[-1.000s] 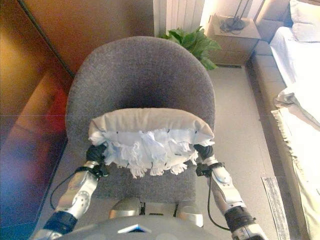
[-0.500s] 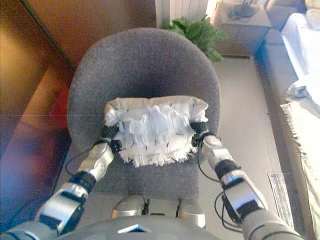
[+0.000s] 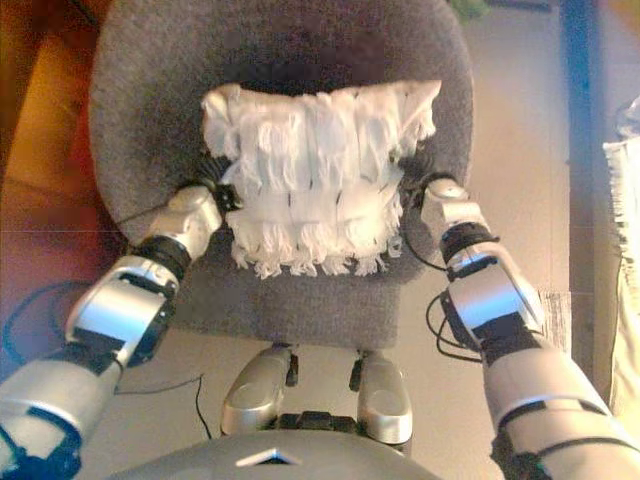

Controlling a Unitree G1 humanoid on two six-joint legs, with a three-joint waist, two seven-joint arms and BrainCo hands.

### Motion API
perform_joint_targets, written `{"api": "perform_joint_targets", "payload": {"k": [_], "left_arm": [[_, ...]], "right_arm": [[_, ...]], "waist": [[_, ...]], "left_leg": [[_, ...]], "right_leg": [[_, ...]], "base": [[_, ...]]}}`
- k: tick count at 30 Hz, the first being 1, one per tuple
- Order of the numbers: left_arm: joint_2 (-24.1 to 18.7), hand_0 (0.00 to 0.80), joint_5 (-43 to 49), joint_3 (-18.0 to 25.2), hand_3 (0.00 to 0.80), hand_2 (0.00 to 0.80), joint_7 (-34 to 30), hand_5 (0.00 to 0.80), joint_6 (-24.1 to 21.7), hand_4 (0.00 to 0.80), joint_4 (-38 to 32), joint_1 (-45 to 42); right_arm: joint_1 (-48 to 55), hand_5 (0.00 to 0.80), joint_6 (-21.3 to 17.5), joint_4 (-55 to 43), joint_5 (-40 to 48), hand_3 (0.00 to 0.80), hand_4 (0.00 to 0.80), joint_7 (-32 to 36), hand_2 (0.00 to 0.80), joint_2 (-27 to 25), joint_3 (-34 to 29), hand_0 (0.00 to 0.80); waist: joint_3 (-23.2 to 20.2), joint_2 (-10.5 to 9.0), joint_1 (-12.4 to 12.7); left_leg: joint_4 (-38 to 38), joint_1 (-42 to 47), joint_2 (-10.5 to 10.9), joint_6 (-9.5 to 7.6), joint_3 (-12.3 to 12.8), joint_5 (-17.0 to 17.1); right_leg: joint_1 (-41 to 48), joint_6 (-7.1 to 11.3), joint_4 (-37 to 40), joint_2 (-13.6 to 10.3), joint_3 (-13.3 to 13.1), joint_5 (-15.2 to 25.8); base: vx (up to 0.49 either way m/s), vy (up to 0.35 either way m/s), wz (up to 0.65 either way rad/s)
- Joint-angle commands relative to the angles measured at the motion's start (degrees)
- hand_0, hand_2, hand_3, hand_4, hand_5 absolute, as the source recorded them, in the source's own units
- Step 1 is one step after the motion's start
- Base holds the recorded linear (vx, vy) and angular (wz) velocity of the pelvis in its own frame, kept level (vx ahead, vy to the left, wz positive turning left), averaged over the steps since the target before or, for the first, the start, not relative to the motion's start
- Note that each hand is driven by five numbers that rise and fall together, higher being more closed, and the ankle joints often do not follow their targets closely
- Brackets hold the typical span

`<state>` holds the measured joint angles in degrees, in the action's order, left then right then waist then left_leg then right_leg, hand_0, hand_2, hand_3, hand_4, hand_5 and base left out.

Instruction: Pick up the cushion and take it to the sofa

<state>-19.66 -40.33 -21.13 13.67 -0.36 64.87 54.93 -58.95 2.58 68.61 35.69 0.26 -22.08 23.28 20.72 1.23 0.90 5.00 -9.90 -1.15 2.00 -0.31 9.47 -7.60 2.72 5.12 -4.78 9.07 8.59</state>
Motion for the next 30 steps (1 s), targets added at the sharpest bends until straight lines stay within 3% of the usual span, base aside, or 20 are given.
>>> {"api": "perform_joint_targets", "payload": {"k": [1, 8, 10, 13, 16, 22, 26, 30], "left_arm": [[1.07, 0.0, -0.95, -2.09, 0.0, 0.0, 1.82, 0.0, -1.12, 0.0, 4.83, 6.76], [-9.76, 0.0, 0.26, 2.17, 0.0, 0.0, 0.56, 0.0, -1.18, 0.0, 8.54, 0.64], [-12.34, 0.0, 1.73, 4.7, 0.0, 0.0, -0.12, 0.0, -2.32, 0.0, 8.02, -4.75], [-15.77, 0.0, 7.88, 7.11, 0.0, 0.0, -0.54, 0.0, -4.1, 0.0, 6.13, -12.47], [-17.71, 0.0, 7.72, 9.62, 0.0, 0.0, 0.82, 0.0, -3.52, 0.0, 4.24, -19.24], [-15.23, 0.0, 12.04, 18.08, 0.0, 0.0, 8.55, 0.0, -8.02, 0.0, 2.12, -37.14], [-10.2, 0.0, 16.81, 21.91, 0.0, 0.0, 6.99, 0.0, -7.59, 0.0, 3.15, -46.14], [-2.98, 0.0, 15.48, 23.28, 0.0, 0.0, 3.21, 0.0, -2.4, 0.0, 5.04, -52.62]], "right_arm": [[-7.8, 0.0, -6.35, -1.84, 1.16, 0.0, 0.0, -5.11, 0.0, -4.51, 0.57, 0.0], [-0.03, 0.0, -9.21, -4.62, 3.47, 0.0, 0.0, -7.02, 0.0, -14.78, -4.02, 0.0], [6.04, 0.0, -10.74, -6.83, 1.24, 0.0, 0.0, -8.11, 0.0, -17.24, -7.56, 0.0], [15.89, 0.0, -10.66, -8.39, -2.3, 0.0, 0.0, -9.77, 0.0, -20.28, -12.5, 0.0], [24.9, 0.0, -9.83, -8.64, -4.47, 0.0, 0.0, -12.56, 0.0, -21.53, -17.23, 0.0], [46.14, 0.0, -8.16, -6.36, -7.4, 0.0, 0.0, -16.07, 0.0, -17.41, -26.79, 0.0], [55.4, 0.0, -7.9, -1.27, -9.05, 0.0, 0.0, -14.15, 0.0, -11.96, -30.66, 0.0], [60.7, 0.0, -4.92, 2.96, -15.31, 0.0, 0.0, -10.7, 0.0, -3.05, -27.45, 0.0]], "waist": [[1.1, -0.65, -1.1], [-0.47, -1.69, -1.24], [-1.48, -1.84, -1.45], [-3.15, -1.73, -1.59], [-4.52, -1.56, -1.59], [-7.92, -2.26, -1.24], [-10.71, -2.81, -0.69], [-12.08, -3.06, -0.32]], "left_leg": [[-0.74, 2.61, 1.14, 1.51, 1.35, -6.31], [-2.14, 3.78, 0.88, 1.4, 3.47, -8.03], [-2.64, 4.58, 0.84, 1.26, 3.86, -8.79], [-2.85, 6.1, 0.84, 1.01, 4.38, -9.69], [-2.8, 7.56, 0.84, 0.8, 4.51, -10.22], [-2.24, 11.36, 0.78, 0.13, 4.8, -11.06], [-1.25, 13.93, 0.84, -0.02, 4.62, -11.17], [-0.31, 16.09, 1.04, -0.24, 4.09, -11.07]], "right_leg": [[0.72, 3.19, -0.28, -1.48, -2.25, -3.13], [1.25, 3.3, -1.85, -2.07, -0.22, -4.79], [1.88, 3.26, -2.24, -2.0, -0.08, -5.41], [3.14, 3.25, -2.52, -1.95, 0.04, -6.2], [4.46, 3.12, -2.62, -1.76, 0.16, -6.69], [8.63, 2.84, -1.94, -1.28, 0.45, -7.45], [11.31, 2.43, -1.32, -0.59, 0.64, -7.85], [13.54, 1.81, -0.65, 0.14, 0.69, -7.91]], "base": [[0.021, 0.019, 0.08], [0.048, -0.006, 0.02], [0.107, 0.006, 0.02], [0.109, 0.017, 0.02], [0.084, 0.009, -0.01], [0.092, -0.036, -0.14], [0.084, -0.069, -0.03], [0.005, -0.06, -0.02]]}}
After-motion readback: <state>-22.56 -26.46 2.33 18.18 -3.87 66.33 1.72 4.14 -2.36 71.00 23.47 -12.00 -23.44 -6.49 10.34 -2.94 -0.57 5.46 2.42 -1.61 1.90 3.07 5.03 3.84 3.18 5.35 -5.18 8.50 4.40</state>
